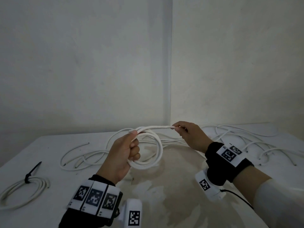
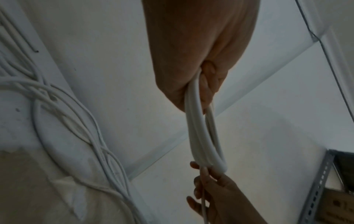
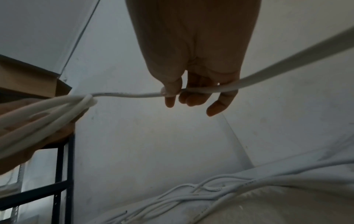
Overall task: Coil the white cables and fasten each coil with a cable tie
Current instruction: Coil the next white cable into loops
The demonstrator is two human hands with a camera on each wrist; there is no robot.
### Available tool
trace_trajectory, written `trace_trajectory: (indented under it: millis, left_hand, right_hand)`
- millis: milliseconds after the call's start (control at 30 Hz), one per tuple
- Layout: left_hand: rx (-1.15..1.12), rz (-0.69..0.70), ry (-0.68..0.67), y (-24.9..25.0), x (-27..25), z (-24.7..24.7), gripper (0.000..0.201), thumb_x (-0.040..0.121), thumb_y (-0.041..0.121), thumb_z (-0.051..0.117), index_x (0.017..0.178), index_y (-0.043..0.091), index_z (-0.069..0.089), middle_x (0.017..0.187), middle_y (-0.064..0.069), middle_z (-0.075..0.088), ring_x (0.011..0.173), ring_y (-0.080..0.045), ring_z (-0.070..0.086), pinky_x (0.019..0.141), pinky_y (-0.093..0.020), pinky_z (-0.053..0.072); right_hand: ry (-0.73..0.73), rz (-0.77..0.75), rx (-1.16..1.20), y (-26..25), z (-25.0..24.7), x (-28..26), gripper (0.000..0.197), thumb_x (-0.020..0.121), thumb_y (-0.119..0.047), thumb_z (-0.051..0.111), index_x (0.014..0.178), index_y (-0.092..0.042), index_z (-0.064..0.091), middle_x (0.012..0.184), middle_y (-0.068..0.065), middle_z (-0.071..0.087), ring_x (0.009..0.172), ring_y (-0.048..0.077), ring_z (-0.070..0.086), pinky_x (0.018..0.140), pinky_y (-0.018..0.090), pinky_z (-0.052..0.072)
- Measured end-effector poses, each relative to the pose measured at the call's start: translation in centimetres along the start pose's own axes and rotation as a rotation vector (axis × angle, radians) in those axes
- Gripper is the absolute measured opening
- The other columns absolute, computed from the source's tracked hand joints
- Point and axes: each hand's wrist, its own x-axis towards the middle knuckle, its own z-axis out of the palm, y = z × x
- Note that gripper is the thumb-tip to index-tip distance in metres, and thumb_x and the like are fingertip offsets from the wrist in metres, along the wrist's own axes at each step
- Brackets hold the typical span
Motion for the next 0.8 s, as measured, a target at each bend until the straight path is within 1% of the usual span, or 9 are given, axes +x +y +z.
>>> trace_trajectory:
  millis: [167,233,367,500,600,633,700,733,800]
  left_hand:
    - [0.102,-0.022,-0.008,-1.0,-0.4,0.3,0.039,0.098,0.017,0.039,0.060,0.017,0.051,0.052,0.005,0.027,0.037,-0.004,0.020,0.037,-0.016,0.020]
    - [0.039,0.017,0.027,-0.8,-0.1,0.3,0.035,0.098,0.017,0.038,0.068,0.013,0.055,0.050,0.007,0.028,0.036,-0.003,0.021,0.036,-0.015,0.022]
    - [-0.064,0.114,0.130,-0.5,0.8,0.6,0.024,0.098,0.017,0.038,0.083,0.009,0.055,0.046,0.009,0.031,0.035,-0.003,0.022,0.036,-0.015,0.025]
    - [-0.147,0.173,0.292,-0.7,1.9,0.4,0.028,0.097,0.018,0.041,0.070,0.015,0.045,0.048,0.007,0.027,0.035,-0.003,0.021,0.035,-0.016,0.023]
    - [-0.160,0.213,0.374,-1.0,2.9,0.1,0.028,0.097,0.018,0.042,0.069,0.016,0.041,0.043,0.011,0.026,0.034,-0.003,0.021,0.035,-0.016,0.022]
    - [-0.160,0.228,0.400,-1.0,3.2,-0.2,0.028,0.097,0.018,0.042,0.069,0.016,0.040,0.041,0.012,0.026,0.033,-0.003,0.021,0.035,-0.016,0.022]
    - [-0.165,0.258,0.453,-0.9,3.8,-0.8,0.029,0.097,0.018,0.042,0.069,0.016,0.041,0.038,0.014,0.026,0.033,-0.003,0.021,0.035,-0.016,0.023]
    - [-0.161,0.269,0.480,-0.9,4.0,-1.0,0.030,0.097,0.018,0.042,0.068,0.016,0.041,0.037,0.014,0.026,0.033,-0.002,0.022,0.035,-0.015,0.023]
    - [-0.127,0.293,0.523,-1.0,4.2,-1.2,0.033,0.097,0.019,0.042,0.065,0.016,0.039,0.035,0.014,0.029,0.032,-0.002,0.024,0.036,-0.015,0.025]
  right_hand:
    - [0.077,0.018,-0.023,-0.1,0.5,1.2,0.013,0.094,-0.013,0.048,0.099,-0.007,0.058,0.068,0.003,0.050,0.058,0.011,0.042,0.056,0.011,0.035]
    - [-0.002,0.020,-0.058,-0.3,1.3,1.3,0.015,0.096,-0.016,0.045,0.101,-0.007,0.056,0.076,0.006,0.054,0.064,0.017,0.046,0.055,0.016,0.034]
    - [-0.142,0.005,-0.067,-0.5,3.7,0.5,0.023,0.098,-0.018,0.040,0.111,-0.008,0.057,0.081,0.005,0.055,0.076,0.022,0.052,0.069,0.028,0.038]
    - [-0.270,-0.005,-0.045,-0.6,5.9,-1.1,0.038,0.098,-0.018,0.039,0.135,-0.020,0.043,0.078,-0.005,0.052,0.070,0.011,0.048,0.072,0.021,0.035]
    - [-0.401,0.062,0.022,-0.6,6.6,-2.6,0.040,0.098,-0.021,0.038,0.138,-0.022,0.033,0.068,-0.005,0.053,0.060,0.008,0.054,0.062,0.019,0.041]
    - [-0.412,0.066,0.014,-0.6,6.6,-2.9,0.039,0.099,-0.022,0.037,0.137,-0.021,0.034,0.074,0.000,0.058,0.065,0.012,0.058,0.064,0.019,0.042]
    - [-0.407,0.043,-0.103,-0.6,6.3,-3.4,0.038,0.100,-0.025,0.034,0.138,-0.019,0.037,0.110,0.010,0.063,0.095,0.023,0.060,0.080,0.024,0.043]
    - [-0.407,0.026,-0.197,-0.7,6.2,-3.5,0.038,0.100,-0.026,0.033,0.137,-0.018,0.038,0.127,0.009,0.056,0.111,0.025,0.054,0.090,0.027,0.040]
    - [-0.441,-0.032,-0.404,-1.0,6.0,-3.7,0.038,0.101,-0.025,0.031,0.136,-0.014,0.039,0.137,0.008,0.046,0.120,0.028,0.047,0.098,0.032,0.037]
